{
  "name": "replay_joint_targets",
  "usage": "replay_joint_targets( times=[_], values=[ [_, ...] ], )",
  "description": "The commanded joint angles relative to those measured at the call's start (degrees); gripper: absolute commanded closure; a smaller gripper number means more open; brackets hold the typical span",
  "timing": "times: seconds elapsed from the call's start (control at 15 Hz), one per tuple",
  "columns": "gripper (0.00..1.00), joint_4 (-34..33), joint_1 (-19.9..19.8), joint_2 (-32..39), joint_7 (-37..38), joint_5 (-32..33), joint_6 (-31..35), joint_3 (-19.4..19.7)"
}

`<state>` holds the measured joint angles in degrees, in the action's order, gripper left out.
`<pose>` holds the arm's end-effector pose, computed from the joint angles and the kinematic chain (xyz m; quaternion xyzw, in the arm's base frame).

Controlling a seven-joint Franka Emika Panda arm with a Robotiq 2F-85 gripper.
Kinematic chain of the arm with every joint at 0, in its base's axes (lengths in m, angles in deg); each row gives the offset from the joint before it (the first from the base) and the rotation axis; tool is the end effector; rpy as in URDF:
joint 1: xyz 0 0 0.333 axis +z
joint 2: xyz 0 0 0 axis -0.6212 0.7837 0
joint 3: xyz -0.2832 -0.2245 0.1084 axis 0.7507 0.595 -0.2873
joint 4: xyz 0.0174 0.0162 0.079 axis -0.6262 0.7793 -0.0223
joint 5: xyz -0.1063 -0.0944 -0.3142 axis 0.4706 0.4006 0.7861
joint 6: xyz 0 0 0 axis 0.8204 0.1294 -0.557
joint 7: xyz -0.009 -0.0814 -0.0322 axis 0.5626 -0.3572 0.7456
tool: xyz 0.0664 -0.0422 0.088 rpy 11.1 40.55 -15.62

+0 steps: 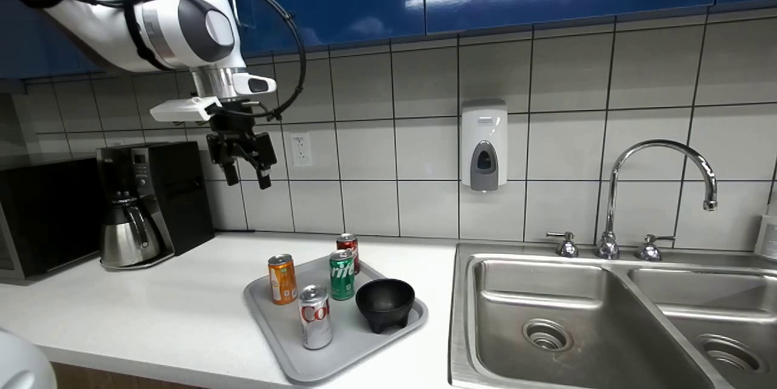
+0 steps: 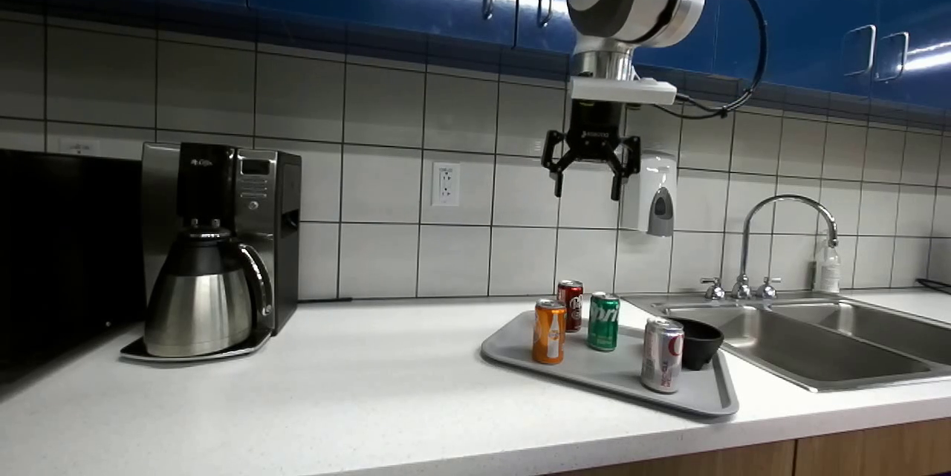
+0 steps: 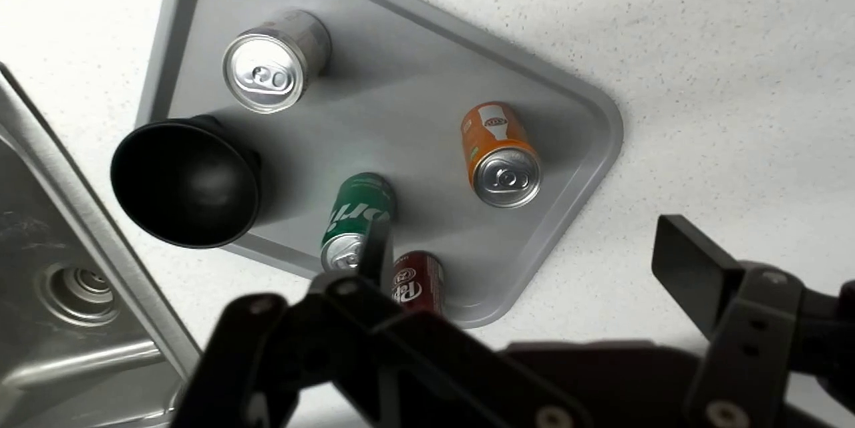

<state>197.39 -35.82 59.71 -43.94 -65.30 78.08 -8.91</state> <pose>0.4215 0.1018 0.5441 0.9917 -0.1061 0.0717 0.0062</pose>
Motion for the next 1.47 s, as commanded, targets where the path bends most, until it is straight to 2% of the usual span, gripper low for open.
replay_joint_targets(
  times=[0.0,0.8,1.4],
  values=[
    [0.0,1.05,0.47,2.22,0.14,-0.44,4.38,0.45],
    [0.0,0.0,1.45,13.34,0.87,1.72,11.01,1.39],
    [0.0,-3.02,2.57,21.05,1.61,3.5,10.81,3.96]
  ],
)
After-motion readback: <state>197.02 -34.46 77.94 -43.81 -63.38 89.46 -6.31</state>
